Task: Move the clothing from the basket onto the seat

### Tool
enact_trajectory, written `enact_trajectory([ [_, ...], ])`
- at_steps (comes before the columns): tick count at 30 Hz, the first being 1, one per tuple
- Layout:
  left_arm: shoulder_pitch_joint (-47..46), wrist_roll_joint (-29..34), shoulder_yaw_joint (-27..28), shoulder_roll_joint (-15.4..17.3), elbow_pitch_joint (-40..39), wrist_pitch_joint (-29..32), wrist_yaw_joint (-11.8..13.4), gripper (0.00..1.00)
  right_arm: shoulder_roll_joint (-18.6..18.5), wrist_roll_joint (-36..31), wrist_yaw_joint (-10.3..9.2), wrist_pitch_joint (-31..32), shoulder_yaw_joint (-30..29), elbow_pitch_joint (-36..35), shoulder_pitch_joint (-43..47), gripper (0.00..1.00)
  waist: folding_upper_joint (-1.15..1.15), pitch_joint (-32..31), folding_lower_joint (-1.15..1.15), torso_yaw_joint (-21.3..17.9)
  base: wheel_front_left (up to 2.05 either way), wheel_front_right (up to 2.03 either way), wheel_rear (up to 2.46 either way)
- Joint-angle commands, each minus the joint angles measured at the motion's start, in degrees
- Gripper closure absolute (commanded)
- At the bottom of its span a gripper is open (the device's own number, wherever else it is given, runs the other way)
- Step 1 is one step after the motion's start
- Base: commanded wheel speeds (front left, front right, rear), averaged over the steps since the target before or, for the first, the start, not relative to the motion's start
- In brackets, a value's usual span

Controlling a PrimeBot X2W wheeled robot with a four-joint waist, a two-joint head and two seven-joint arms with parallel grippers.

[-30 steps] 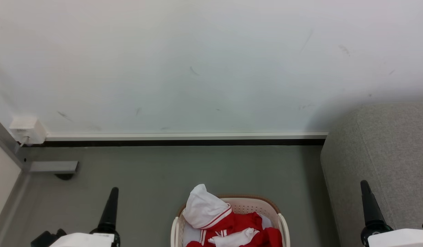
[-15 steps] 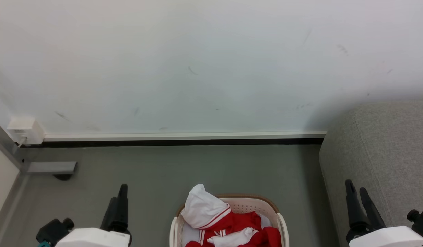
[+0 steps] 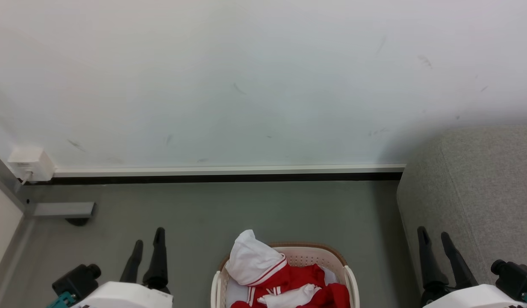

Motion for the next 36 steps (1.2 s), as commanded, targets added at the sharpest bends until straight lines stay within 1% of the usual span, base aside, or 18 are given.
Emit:
enact_trajectory([
  [1, -0.5, 2.2, 0.1, 0.5, -0.7, -0.8, 0.2, 0.00, -0.2, -1.8, -0.05, -0.6, 0.3, -0.4, -1.5, 0.00, 0.00, 0.0, 0.00, 0.0, 0.00, 0.00, 0.00],
  [13, -0.4, 11.9, -0.7, 0.7, -0.4, -2.6, 1.6, 0.00, -0.1, -10.4, -0.06, -2.5, 0.6, 0.3, -1.5, 0.00, 0.00, 0.0, 0.00, -0.1, 0.00, 0.00, 0.00],
  [26, 0.4, 19.4, -0.4, 1.3, 0.2, -4.6, 2.6, 0.00, 0.1, -18.1, -0.08, -4.5, 0.5, 1.5, -1.4, 0.00, 0.00, -0.1, 0.00, -0.5, 0.00, 0.00, 0.00],
  [36, 0.4, 24.5, 0.1, 1.3, 0.9, -5.8, 3.2, 0.00, 0.2, -20.3, -0.09, -5.7, -0.2, 2.4, -1.1, 0.00, 0.00, 0.0, 0.00, -0.7, 0.00, 0.00, 0.00],
])
